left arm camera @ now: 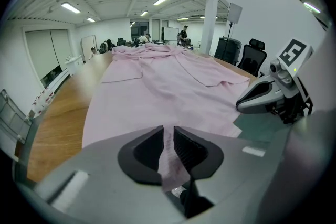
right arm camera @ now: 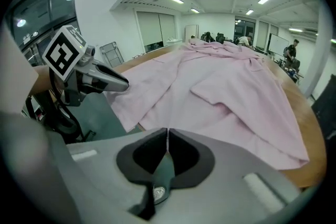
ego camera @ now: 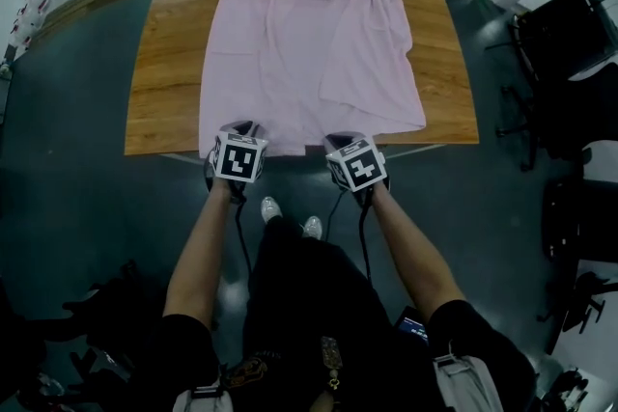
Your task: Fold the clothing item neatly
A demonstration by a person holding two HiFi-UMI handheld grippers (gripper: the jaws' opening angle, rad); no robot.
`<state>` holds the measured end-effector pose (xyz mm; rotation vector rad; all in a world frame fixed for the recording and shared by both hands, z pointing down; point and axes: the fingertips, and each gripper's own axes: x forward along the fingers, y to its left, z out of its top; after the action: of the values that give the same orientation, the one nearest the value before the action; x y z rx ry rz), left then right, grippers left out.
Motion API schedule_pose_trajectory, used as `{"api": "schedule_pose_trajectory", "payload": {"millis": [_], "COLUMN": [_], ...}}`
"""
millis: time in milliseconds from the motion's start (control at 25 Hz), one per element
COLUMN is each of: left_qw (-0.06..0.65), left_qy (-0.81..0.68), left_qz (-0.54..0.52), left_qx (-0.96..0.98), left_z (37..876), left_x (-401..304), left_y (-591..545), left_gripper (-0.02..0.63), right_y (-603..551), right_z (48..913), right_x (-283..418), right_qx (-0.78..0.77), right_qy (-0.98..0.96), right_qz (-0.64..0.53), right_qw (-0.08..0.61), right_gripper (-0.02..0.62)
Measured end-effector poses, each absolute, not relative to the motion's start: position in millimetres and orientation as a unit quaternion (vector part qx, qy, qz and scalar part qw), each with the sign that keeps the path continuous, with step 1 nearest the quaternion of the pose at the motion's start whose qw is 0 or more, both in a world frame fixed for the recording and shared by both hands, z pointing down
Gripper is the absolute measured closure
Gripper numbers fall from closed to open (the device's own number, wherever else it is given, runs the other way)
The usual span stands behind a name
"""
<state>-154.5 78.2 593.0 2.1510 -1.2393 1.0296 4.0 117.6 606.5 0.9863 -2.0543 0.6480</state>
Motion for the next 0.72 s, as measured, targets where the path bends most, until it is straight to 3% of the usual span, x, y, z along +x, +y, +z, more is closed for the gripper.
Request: {"api": "schedule_pose_trajectory", "payload": {"millis": [440, 720], "left_qw": [0.201, 0.159], "left_qy": [-0.438, -0.386], "left_qz": [0.403, 0.385], "left_qx": [0.778, 0.823], "left_z": [584, 560], "left_x": [-134, -46], "left_y": [83, 86], "left_gripper": [0.538, 0.540], "right_y": [135, 128], "right_z": [593, 576], "right_x": [19, 109], "right_qx": [0.398, 0.475], "right_qy": [-0.819, -0.788], "right_qz": [0.257, 0.251], "right_qw": [0.324, 0.301], "right_gripper": [0.560, 0.560]}}
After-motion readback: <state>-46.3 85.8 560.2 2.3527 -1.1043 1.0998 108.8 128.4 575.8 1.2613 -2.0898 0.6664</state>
